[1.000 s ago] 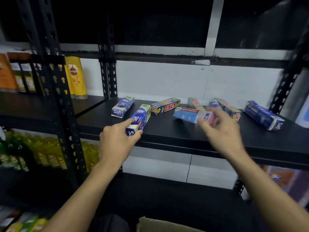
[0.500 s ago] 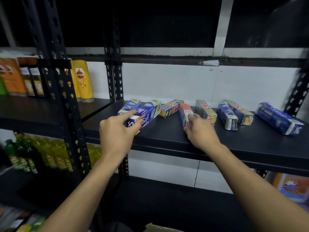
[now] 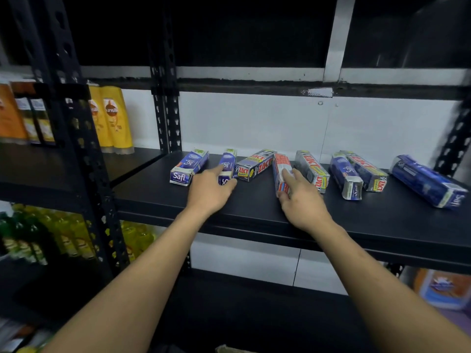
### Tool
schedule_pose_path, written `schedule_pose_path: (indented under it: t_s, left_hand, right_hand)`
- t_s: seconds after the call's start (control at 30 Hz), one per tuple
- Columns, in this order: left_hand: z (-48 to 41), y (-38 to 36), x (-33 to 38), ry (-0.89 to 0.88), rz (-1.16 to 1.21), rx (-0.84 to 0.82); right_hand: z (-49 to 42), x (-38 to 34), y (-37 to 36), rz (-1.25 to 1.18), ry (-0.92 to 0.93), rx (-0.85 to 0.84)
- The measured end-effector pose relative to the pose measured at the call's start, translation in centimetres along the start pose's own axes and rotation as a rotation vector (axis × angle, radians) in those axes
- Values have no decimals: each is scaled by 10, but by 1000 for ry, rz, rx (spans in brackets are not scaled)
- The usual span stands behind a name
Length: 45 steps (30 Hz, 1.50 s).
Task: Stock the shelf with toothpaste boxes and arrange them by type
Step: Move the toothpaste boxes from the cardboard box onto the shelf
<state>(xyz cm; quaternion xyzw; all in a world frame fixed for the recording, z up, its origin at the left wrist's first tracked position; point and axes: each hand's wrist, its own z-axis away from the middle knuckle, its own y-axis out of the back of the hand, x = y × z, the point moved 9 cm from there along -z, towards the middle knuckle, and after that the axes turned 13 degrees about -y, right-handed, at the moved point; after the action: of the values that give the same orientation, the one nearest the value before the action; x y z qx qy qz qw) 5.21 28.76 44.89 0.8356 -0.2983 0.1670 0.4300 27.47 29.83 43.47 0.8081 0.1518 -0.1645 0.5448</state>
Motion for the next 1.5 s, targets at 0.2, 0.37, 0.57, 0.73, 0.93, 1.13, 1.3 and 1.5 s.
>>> schedule_pose_path:
  t_s: [0.2, 0.37, 0.57, 0.73, 0.93, 1.13, 1.3, 1.5]
  left_hand:
    - [-8, -18, -3, -42, -22, -270]
    - [10, -7, 16, -123, -27, -223]
    - [53, 22, 69, -379, -138, 25]
    - [105, 4, 102, -502, -104, -41]
    - [162, -59, 80, -433, -8, -233]
    - [224, -149, 24, -312, -28, -490]
    - [302, -231, -40, -128, -47, -801]
    - [405, -296, -90, 87, 46, -1058]
  right_hand:
    - [-6, 3, -12, 17, -26, -90]
    - [-1, 3, 1, -108, -37, -30]
    - [38, -4, 34, -217, 138, 132]
    - [104, 2, 48, -214, 281, 194]
    - [161, 43, 20, -194, 296, 170]
    - [193, 110, -78, -47, 152, -125]
    - [234, 176, -171, 93, -13, -458]
    - [303, 258, -259, 219, -207, -827]
